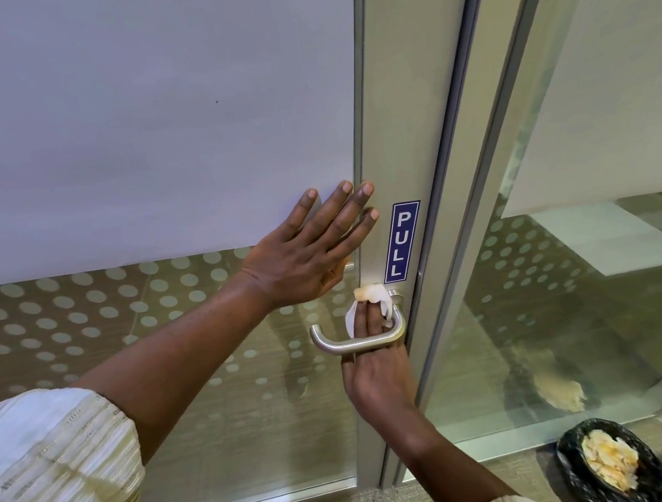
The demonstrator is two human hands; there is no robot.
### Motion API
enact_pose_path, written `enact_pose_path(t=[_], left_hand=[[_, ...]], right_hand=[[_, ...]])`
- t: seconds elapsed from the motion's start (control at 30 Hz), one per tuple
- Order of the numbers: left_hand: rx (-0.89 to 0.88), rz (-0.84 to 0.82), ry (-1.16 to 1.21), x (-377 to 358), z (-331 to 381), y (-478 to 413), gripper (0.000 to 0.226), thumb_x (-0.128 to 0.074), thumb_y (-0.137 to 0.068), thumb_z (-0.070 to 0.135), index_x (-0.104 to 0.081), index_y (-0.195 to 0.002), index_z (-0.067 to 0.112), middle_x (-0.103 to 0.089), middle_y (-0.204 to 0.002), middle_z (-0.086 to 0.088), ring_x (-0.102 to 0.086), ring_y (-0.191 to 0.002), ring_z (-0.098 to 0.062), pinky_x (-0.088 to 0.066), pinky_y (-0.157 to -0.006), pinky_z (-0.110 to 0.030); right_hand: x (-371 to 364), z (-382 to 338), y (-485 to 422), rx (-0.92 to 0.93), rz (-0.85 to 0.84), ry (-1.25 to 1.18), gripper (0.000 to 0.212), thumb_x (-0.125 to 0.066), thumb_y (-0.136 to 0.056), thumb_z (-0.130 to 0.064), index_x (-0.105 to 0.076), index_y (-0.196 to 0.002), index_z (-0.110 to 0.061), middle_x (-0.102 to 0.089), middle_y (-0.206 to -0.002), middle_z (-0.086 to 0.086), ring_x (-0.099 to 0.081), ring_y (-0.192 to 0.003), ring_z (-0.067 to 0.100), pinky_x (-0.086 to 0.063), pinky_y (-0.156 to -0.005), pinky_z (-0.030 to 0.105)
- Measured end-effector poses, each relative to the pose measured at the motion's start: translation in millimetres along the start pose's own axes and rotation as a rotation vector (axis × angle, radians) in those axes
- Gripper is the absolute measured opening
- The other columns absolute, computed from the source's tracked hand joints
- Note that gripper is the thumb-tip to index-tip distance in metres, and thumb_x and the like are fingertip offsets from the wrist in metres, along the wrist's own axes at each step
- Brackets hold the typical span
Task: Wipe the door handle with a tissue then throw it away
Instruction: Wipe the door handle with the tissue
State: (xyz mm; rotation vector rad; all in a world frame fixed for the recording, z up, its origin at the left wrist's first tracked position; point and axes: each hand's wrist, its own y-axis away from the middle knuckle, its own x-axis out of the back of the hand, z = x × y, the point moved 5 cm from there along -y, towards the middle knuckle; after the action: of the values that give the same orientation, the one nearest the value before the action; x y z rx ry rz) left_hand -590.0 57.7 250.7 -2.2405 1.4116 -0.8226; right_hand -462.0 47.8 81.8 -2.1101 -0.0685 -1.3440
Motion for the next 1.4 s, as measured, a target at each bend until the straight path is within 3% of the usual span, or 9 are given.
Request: enact_pose_path(t=[0.1, 0.2, 0.43, 0.67, 0.9, 1.03, 1.17, 1.3, 1.4], left_hand=[[0.003, 0.002, -0.002, 1, -1, 1, 0.069, -0.042, -0.106, 0.037, -0.029, -0.166, 0.007, -0.022, -0.171, -0.022, -0.023, -0.158, -0.039, -0.005, -0.13, -0.054], [0.004, 0.004, 0.003, 2, 0, 0, 0.069, -0.045, -0.104, 0.035, -0.03, -0.166, 0.007, -0.022, -0.171, -0.022, -0.023, -0.158, -0.039, -0.007, -0.13, -0.054], [0.004, 0.006, 0.004, 3, -1, -1, 0.07, -0.045, -0.104, 0.035, -0.029, -0.166, 0.006, -0.015, -0.173, -0.02, -0.023, -0.158, -0.038, -0.009, -0.129, -0.054], [-0.001, -0.005, 0.016, 3, 0, 0, 0.069, -0.044, -0.105, 0.036, -0.029, -0.166, 0.007, -0.019, -0.172, -0.021, -0.024, -0.158, -0.038, -0.01, -0.129, -0.054], [-0.003, -0.002, 0.02, 2, 0, 1, 0.072, -0.043, -0.106, 0.038, -0.025, -0.167, 0.006, -0.013, -0.173, -0.021, -0.022, -0.158, -0.039, -0.008, -0.129, -0.054], [0.003, 0.005, 0.028, 1, -1, 0, 0.07, -0.042, -0.106, 0.037, -0.026, -0.167, 0.006, -0.012, -0.173, -0.022, -0.021, -0.159, -0.039, -0.006, -0.13, -0.054], [0.005, 0.008, 0.031, 0, 0, 1, 0.069, -0.04, -0.107, 0.036, -0.025, -0.167, 0.006, -0.012, -0.174, -0.022, -0.016, -0.161, -0.039, -0.005, -0.131, -0.054], [0.006, 0.011, 0.025, -2, 0, 2, 0.07, -0.042, -0.107, 0.037, -0.024, -0.167, 0.006, -0.013, -0.174, -0.022, -0.012, -0.161, -0.039, -0.004, -0.132, -0.054], [0.002, 0.012, 0.02, -3, 0, 2, 0.07, -0.041, -0.107, 0.037, -0.024, -0.167, 0.006, -0.013, -0.174, -0.023, -0.011, -0.162, -0.04, -0.002, -0.132, -0.055]], right_hand=[[-15, 10, 17, -0.004, -0.073, 0.029, 0.069, -0.059, -0.093, -0.028, -0.037, -0.152, -0.001, -0.04, -0.156, 0.022, -0.048, -0.134, 0.034, -0.047, -0.103, 0.042], [-28, 22, 36, -0.024, -0.24, 0.088, 0.045, -0.05, -0.096, -0.038, -0.06, -0.133, -0.013, -0.061, -0.135, 0.012, -0.059, -0.096, 0.027, -0.047, -0.078, 0.038], [0, 27, -17, 0.136, -0.012, -0.046, 0.084, -0.065, -0.085, -0.017, -0.025, -0.158, -0.012, -0.039, -0.158, 0.016, -0.051, -0.13, 0.038, -0.052, -0.089, 0.044], [-18, 77, 23, 0.301, -0.187, 0.2, 0.046, -0.055, -0.093, -0.022, -0.052, -0.139, -0.022, -0.062, -0.129, 0.004, -0.057, -0.09, 0.027, -0.05, -0.072, 0.037], [-3, 83, 28, 0.33, -0.145, 0.121, 0.077, -0.079, -0.08, -0.009, -0.042, -0.148, -0.013, -0.053, -0.148, 0.004, -0.064, -0.112, 0.024, -0.059, -0.081, 0.032], [20, 78, 29, 0.078, -0.105, -0.192, 0.054, -0.054, -0.1, -0.008, -0.043, -0.152, -0.018, -0.042, -0.159, 0.002, -0.054, -0.131, 0.019, -0.052, -0.098, 0.033], [65, 82, 17, -0.313, 0.182, -0.509, 0.027, -0.055, -0.101, -0.016, -0.065, -0.124, -0.024, -0.069, -0.117, -0.004, -0.065, -0.103, 0.016, -0.047, -0.08, 0.02], [114, 71, -10, -0.286, 0.364, -0.484, 0.014, -0.066, -0.095, -0.024, -0.063, -0.108, -0.029, -0.066, -0.099, -0.015, -0.058, -0.09, 0.004, -0.041, -0.073, 0.012], [114, 46, -29, -0.153, 0.206, -0.304, 0.009, -0.068, -0.092, -0.02, -0.068, -0.101, -0.02, -0.067, -0.096, -0.006, -0.056, -0.089, 0.011, -0.036, -0.071, 0.012]])
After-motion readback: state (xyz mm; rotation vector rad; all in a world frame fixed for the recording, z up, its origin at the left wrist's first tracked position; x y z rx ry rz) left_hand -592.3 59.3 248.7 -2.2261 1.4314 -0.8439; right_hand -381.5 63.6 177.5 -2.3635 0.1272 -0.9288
